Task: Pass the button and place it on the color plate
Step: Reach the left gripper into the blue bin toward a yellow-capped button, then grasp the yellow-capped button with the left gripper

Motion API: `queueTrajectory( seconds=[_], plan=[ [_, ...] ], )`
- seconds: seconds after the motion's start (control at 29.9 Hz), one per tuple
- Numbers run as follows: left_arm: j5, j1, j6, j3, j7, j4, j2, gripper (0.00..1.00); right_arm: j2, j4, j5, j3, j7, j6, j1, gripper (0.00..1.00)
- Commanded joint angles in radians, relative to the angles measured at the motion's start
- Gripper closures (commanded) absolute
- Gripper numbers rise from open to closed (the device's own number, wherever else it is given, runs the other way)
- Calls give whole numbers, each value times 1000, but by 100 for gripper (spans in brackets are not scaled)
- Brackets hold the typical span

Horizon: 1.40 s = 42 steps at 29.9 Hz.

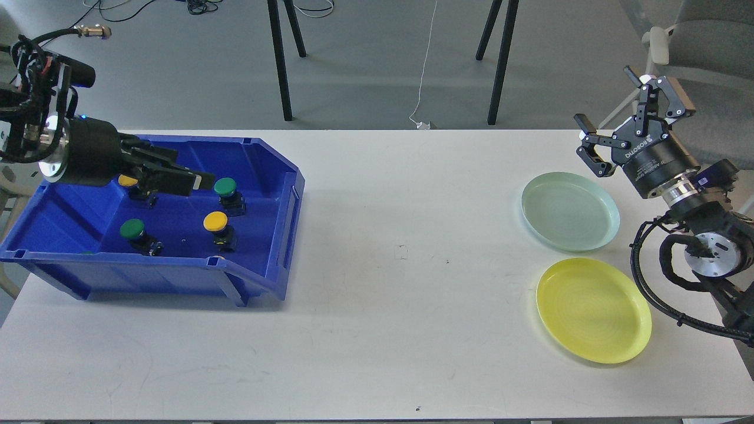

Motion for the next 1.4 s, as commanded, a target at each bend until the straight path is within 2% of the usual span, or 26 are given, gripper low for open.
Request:
queueTrajectory(
  seconds=[0.0, 0.13, 0.83, 1.0, 1.37],
  plan=[
    [0, 91, 0, 3, 0, 81, -69, 1, 0, -1, 0, 0, 0, 0, -4, 1],
    [0, 138, 10, -2, 0, 162, -167, 1, 0, -1, 0, 0, 0, 0, -11, 1],
    [-3, 169, 18, 0, 0, 270, -219, 1, 0, 1, 0, 0, 0, 0, -25, 1],
    [0, 194, 24, -3, 0, 325, -271, 1, -3, 1, 0, 1, 0, 0, -31, 1],
    [-5, 212, 25, -8, 0, 339, -296, 1, -11, 1, 0, 1, 0, 0, -41, 1]
  ],
)
